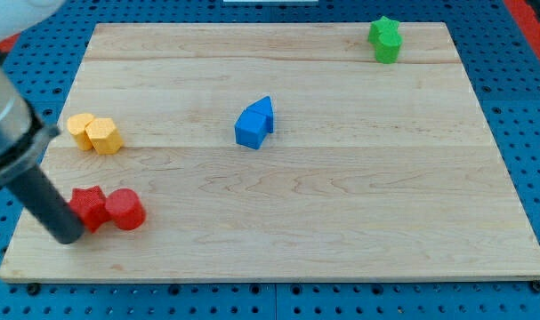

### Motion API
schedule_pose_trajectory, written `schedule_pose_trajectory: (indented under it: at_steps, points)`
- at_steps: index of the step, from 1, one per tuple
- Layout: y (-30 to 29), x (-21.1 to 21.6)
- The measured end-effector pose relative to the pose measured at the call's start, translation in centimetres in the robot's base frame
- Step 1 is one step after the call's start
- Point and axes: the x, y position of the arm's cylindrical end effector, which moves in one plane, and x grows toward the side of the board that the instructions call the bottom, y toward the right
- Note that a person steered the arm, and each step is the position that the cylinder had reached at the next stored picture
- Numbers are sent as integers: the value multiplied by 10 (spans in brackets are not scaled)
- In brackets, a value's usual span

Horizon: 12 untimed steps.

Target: Push the red blocks towards the center of the board

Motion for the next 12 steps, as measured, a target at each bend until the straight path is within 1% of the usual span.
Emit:
schedule_pose_trajectory:
  at_steps: [1,2,3,4,5,6,7,9,11,12]
  points:
    - [33,0]
    - [-8,10]
    - [-91,19]
    - [-93,17]
    - [-90,-7]
    - [-67,-29]
    - [-15,-31]
    - [131,-31]
    - [263,-32]
    - [307,-43]
